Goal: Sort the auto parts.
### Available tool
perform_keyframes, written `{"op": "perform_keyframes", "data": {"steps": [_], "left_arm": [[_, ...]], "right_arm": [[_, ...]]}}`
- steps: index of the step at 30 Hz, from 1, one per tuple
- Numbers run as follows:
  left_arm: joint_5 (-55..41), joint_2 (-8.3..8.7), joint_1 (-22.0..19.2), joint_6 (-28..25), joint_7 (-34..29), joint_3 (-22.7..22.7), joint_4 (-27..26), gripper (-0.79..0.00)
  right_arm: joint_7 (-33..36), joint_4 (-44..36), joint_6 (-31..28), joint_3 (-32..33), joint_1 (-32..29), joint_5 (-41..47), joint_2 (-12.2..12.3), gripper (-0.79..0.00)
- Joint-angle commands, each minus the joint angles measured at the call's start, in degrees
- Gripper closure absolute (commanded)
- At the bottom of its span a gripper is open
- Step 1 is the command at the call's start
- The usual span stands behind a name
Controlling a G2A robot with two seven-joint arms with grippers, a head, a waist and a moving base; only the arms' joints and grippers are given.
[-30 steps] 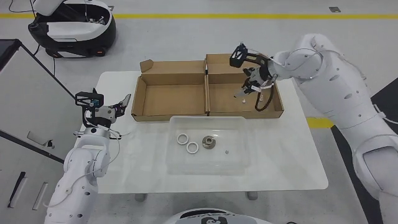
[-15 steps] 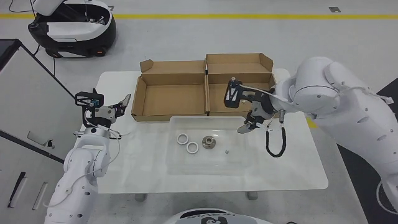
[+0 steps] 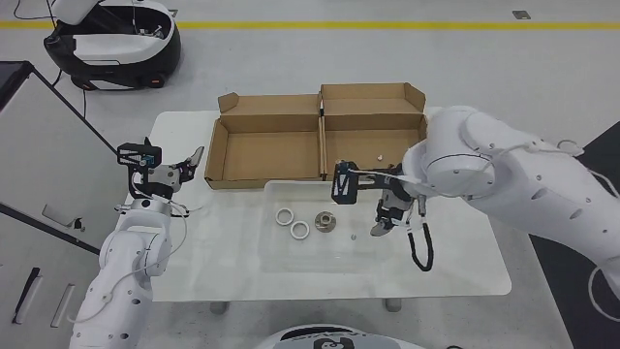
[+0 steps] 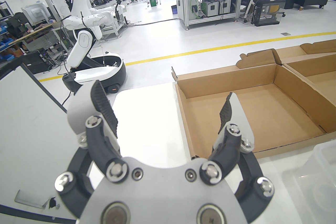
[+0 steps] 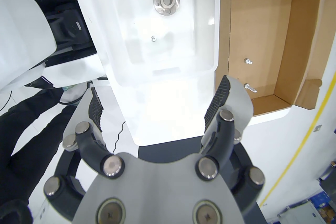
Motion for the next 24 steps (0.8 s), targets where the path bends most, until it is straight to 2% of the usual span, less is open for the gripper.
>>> {"op": "perform_keyframes", "data": {"steps": [1, 15, 24], "left_arm": [[0.00, 0.00, 0.00, 0.00, 0.00, 0.00, 0.00, -0.785], [0.00, 0.00, 0.00, 0.00, 0.00, 0.00, 0.00, -0.785], [0.00, 0.00, 0.00, 0.00, 0.00, 0.00, 0.00, -0.785]], "right_arm": [[-0.01, -0.01, 0.40, -1.63, 0.42, -1.00, -0.49, -0.785], [-0.01, 3.92, 3.41, -13.24, 4.10, -2.26, -6.51, -0.785], [-0.31, 9.42, 4.57, -15.56, 4.59, -2.18, -9.68, -0.785]]}}
